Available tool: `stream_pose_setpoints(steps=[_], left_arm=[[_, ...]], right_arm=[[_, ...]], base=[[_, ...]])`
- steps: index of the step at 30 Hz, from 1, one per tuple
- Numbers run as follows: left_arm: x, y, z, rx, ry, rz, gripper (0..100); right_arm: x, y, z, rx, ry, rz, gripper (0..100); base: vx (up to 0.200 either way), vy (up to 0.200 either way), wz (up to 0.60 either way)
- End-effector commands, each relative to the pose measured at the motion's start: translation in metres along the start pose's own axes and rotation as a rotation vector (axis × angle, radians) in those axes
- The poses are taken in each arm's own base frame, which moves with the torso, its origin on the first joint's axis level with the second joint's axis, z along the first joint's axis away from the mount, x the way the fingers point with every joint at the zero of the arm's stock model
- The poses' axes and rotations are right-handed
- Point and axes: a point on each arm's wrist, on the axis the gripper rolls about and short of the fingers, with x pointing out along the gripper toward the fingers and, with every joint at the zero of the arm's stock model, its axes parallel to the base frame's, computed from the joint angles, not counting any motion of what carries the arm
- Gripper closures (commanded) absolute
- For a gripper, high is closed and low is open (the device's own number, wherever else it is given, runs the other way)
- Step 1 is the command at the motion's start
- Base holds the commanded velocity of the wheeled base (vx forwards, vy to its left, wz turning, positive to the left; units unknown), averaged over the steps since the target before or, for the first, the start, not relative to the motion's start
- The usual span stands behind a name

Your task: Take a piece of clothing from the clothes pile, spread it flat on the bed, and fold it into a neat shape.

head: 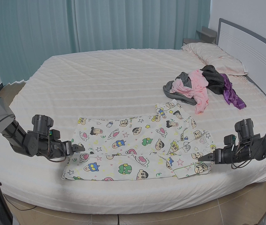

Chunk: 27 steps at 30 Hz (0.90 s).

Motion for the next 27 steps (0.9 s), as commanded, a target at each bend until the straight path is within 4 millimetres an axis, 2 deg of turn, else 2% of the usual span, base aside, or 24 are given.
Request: stream_pose_setpoints(steps=[1, 12, 13, 27], left_arm=[[0.0107, 0.0049, -0.0045, -0.007, 0.031, -0.012, 0], [0.0138, 0.0049, -0.0035, -0.005, 0.029, -0.021, 0], [0.0138, 0.0051, -0.0041, -0.007, 0.032, -0.019, 100], [0.0066, 0.0044, -0.0038, -0.008, 0.026, -0.012, 100]], right_arm=[[0.0019, -0.0009, -0.0013, 0.003, 0.009, 0.003, 0], [0.0052, -0.0026, -0.0035, 0.007, 0.022, 0.002, 0], [0.0055, -0.0028, -0.0037, 0.007, 0.023, 0.002, 0], [0.0074, -0.0030, -0.0003, 0.006, 0.015, 0.017, 0]], base=[[0.000, 0.000, 0.00], [0.000, 0.000, 0.00], [0.000, 0.000, 0.00], [0.000, 0.000, 0.00]])
